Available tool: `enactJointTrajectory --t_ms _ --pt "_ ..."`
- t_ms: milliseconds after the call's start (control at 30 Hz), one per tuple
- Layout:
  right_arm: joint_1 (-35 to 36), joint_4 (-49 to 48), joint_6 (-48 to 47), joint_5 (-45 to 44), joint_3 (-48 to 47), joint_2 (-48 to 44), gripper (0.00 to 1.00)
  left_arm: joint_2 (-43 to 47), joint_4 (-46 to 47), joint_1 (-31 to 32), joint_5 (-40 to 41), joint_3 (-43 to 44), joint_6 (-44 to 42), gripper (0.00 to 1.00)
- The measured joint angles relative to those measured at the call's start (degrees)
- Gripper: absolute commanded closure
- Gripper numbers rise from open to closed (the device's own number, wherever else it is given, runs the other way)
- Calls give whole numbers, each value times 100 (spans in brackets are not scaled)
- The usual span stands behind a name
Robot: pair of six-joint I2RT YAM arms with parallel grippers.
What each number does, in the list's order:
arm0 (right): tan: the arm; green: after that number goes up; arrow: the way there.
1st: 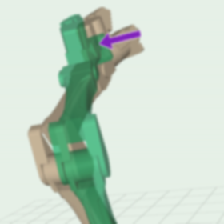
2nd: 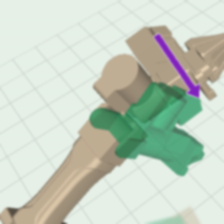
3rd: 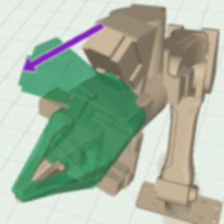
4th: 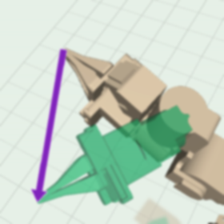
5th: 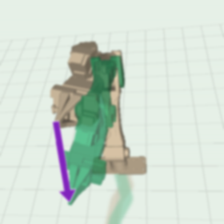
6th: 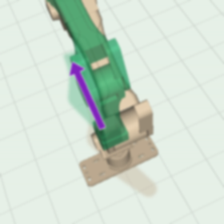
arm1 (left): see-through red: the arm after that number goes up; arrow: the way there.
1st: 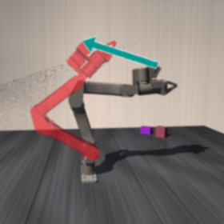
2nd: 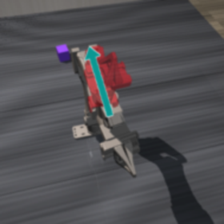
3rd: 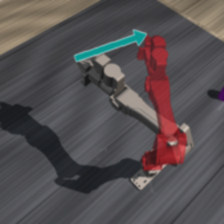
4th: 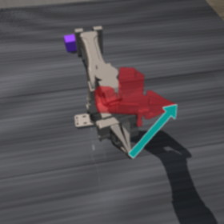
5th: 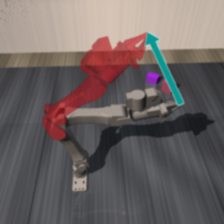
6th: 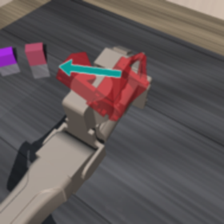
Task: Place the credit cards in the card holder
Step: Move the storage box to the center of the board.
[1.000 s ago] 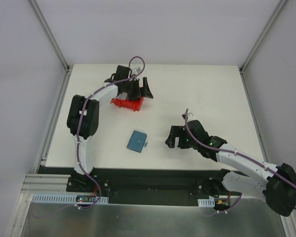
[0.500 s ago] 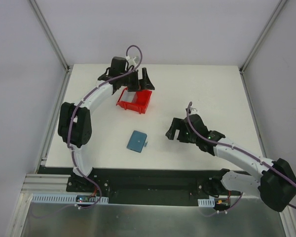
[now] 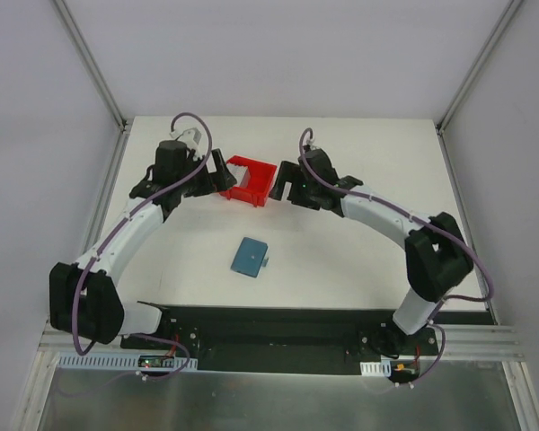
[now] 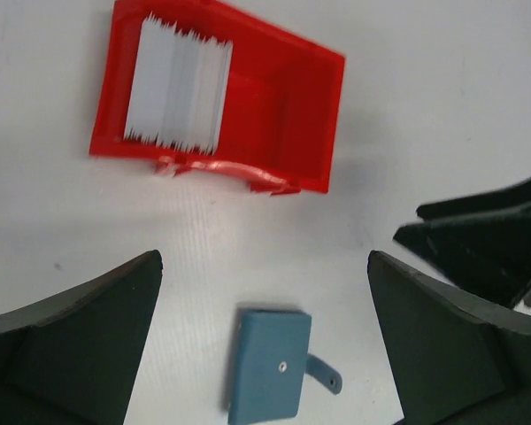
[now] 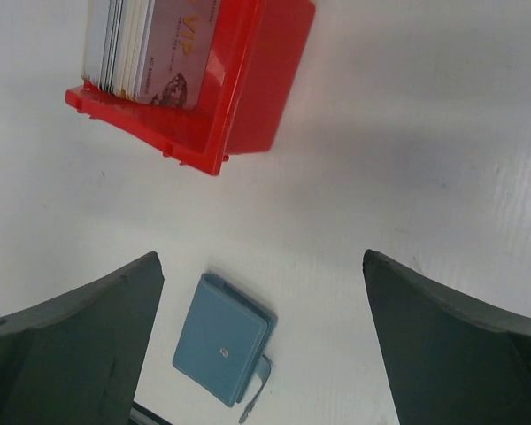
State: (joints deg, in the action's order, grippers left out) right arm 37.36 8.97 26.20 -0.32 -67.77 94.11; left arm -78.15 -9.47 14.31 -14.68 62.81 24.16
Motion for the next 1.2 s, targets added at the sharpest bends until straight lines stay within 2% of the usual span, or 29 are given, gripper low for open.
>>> enactJointTrajectory --t_ms 233,533,833,1100,1200 --pt "-70 490 -229 179 -1650 1445 0 1414 -81 -2 483 -1550 157 1" --pt "-138 1141 -597 31 -2981 2433 0 3056 -118 -2 542 -2503 365 1" --pt "-142 1668 -1134 -271 -3283 2796 0 3200 -214 -2 577 -2752 472 1" --pt "-138 1698 -1482 -490 -3283 2800 1 3080 -240 -2 564 -2765 494 1" --pt "-140 1679 -1646 -643 -3222 2798 4 2999 -243 -2 479 -2765 494 1"
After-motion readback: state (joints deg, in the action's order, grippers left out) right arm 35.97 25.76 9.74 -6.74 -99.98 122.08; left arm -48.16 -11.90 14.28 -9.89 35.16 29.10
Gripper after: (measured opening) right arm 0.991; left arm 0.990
